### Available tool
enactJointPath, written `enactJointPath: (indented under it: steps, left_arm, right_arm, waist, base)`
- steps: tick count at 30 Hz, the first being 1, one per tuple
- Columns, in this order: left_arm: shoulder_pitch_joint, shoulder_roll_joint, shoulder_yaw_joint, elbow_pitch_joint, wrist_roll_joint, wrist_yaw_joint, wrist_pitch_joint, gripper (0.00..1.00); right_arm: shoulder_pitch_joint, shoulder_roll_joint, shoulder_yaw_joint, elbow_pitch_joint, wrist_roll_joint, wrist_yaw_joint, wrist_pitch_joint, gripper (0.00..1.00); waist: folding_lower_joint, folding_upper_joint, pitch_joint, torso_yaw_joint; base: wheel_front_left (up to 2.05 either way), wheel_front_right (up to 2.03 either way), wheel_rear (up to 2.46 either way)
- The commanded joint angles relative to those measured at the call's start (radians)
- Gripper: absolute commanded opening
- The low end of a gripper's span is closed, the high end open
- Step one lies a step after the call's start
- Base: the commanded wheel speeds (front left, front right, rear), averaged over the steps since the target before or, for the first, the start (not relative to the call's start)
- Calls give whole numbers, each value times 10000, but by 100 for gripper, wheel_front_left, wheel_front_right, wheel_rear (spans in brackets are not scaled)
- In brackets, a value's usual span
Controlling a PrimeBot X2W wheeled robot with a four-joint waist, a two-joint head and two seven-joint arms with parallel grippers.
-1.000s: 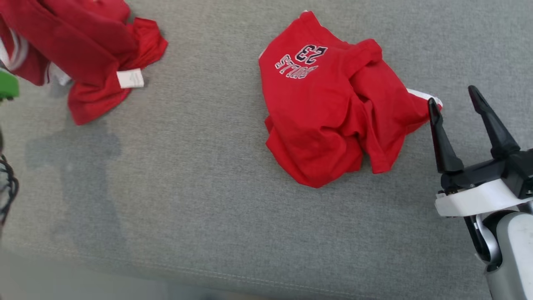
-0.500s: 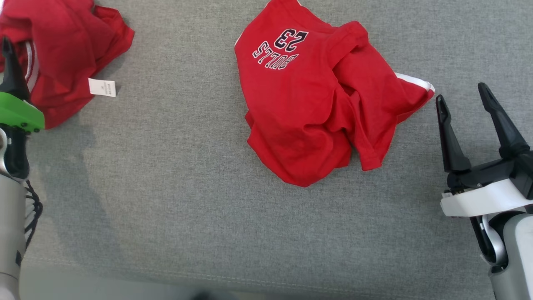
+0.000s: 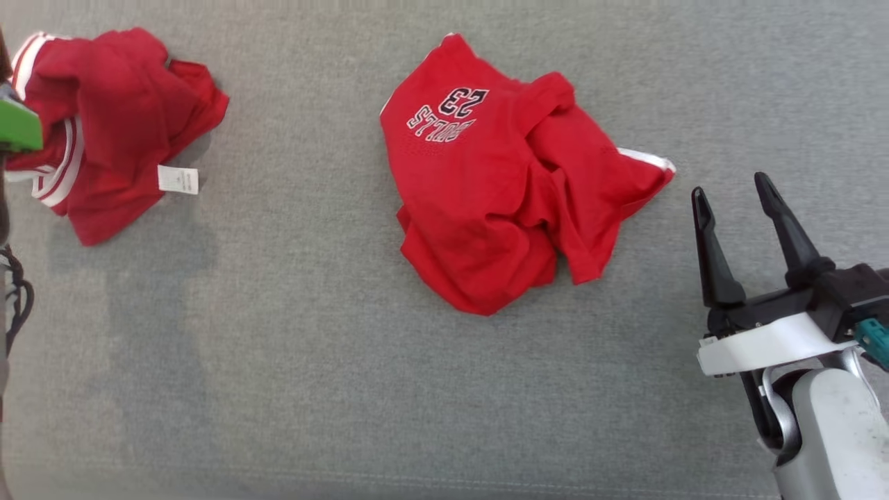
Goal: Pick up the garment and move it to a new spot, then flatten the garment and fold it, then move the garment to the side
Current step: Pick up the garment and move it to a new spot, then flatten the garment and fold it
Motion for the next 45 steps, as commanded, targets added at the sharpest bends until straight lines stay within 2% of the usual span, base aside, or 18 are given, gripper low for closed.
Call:
enactJointPath:
  steps: [1,8,16,31,36,45]
  left_arm:
    - [260,-63,-14,-179,117,5,-4,100]
    - [1473,-525,-390,-1107,248,4,-4,100]
    - [3423,-1020,-66,-1801,463,5,-4,100]
    - [7246,-1748,891,-3086,1219,6,-4,100]
    - [8032,-1864,1162,-3448,1427,6,-4,100]
    - [8938,-2465,1531,-3769,1746,6,-4,100]
  right_arm:
    - [-86,63,27,158,51,-11,-115,100]
    - [17,414,87,916,194,-11,-308,100]
    - [355,628,116,1240,296,-11,-317,100]
    - [1231,873,166,1516,354,-11,-317,100]
    - [1307,881,245,1533,389,-11,-317,100]
    - [1514,860,424,1657,465,-11,-318,100]
  waist:
    - [0,0,-644,-620]
    - [0,0,-1511,-1478]
    - [0,0,-2441,-2013]
    - [0,0,-3923,-1677]
    - [0,0,-4041,-1562]
    - [0,0,-4245,-1471]
  base:
    - [0,0,0]
    - [0,0,0]
    - [0,0,0]
    - [0,0,0]
    - [0,0,0]
    - [0,0,0]
